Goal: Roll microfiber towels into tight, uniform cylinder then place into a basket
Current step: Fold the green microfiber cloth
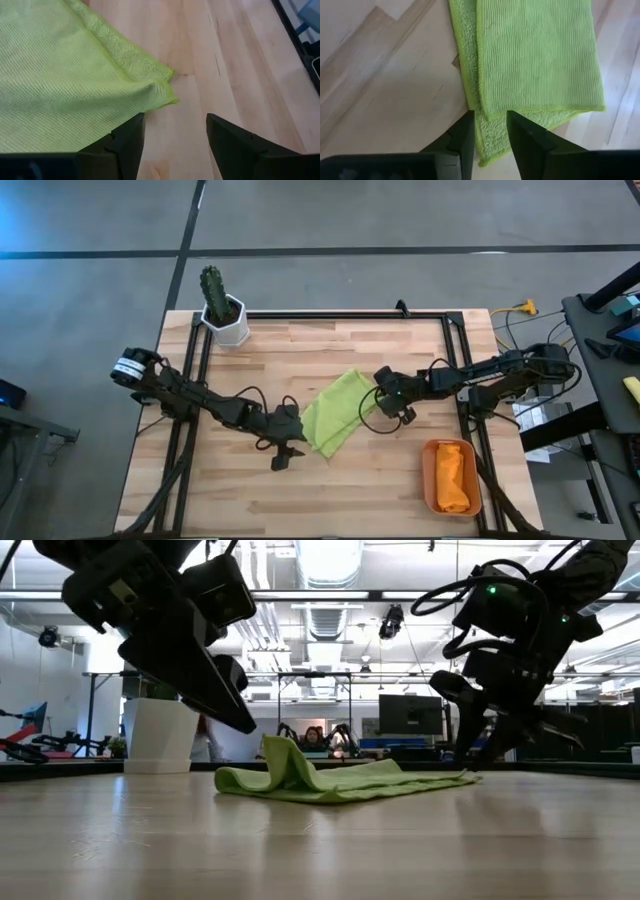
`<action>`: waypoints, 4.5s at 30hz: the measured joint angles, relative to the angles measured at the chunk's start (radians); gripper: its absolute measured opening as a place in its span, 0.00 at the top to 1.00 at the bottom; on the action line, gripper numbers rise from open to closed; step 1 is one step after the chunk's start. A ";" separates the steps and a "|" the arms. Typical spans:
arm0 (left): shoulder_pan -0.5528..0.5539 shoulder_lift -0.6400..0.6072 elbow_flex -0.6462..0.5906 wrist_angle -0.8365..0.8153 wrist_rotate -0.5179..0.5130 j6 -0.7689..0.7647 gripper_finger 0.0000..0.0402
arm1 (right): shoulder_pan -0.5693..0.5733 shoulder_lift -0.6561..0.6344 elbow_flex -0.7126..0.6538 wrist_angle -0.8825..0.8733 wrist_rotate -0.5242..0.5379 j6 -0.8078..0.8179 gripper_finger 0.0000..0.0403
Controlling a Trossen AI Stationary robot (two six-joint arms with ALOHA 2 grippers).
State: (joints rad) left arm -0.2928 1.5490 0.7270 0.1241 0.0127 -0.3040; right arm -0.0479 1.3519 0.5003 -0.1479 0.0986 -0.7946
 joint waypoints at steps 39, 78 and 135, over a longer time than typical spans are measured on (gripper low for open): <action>-0.004 0.000 -0.015 0.034 -0.104 0.048 0.51 | 0.000 0.062 0.032 -0.046 0.011 0.038 0.81; -0.011 0.000 -0.021 0.049 -0.104 0.049 0.51 | 0.000 0.093 0.046 -0.041 -0.001 0.099 0.94; -0.030 0.000 -0.039 0.052 -0.143 0.023 0.51 | 0.126 0.130 0.069 0.014 -0.127 0.754 0.86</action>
State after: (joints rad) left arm -0.3229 1.5490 0.6881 0.1757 -0.1299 -0.2813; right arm 0.0784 1.4815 0.5690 -0.1339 -0.0284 -0.0410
